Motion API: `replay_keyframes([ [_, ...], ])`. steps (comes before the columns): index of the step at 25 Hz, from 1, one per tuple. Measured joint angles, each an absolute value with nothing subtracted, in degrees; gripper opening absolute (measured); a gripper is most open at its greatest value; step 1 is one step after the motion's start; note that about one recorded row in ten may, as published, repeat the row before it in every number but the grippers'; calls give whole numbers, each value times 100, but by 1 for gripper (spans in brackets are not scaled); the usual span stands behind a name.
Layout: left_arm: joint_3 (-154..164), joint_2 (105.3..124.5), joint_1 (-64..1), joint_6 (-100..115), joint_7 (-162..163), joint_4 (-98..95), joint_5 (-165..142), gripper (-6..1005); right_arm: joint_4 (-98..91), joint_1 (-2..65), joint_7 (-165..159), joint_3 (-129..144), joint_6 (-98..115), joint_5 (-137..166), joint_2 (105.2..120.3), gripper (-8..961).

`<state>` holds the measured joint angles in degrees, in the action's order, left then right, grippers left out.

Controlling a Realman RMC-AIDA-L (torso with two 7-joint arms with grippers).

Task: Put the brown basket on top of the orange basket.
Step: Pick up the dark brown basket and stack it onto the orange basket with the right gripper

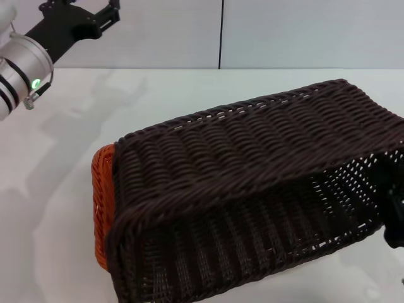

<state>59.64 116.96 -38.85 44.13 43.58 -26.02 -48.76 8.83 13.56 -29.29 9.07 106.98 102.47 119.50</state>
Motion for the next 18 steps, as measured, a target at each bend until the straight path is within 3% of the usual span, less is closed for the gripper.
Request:
replay_keyframes([
  [18,6190,11757,-3990,4347,4359,-2602,-4877,859,932,1462,-3140,994,10322,10565,11908,212],
])
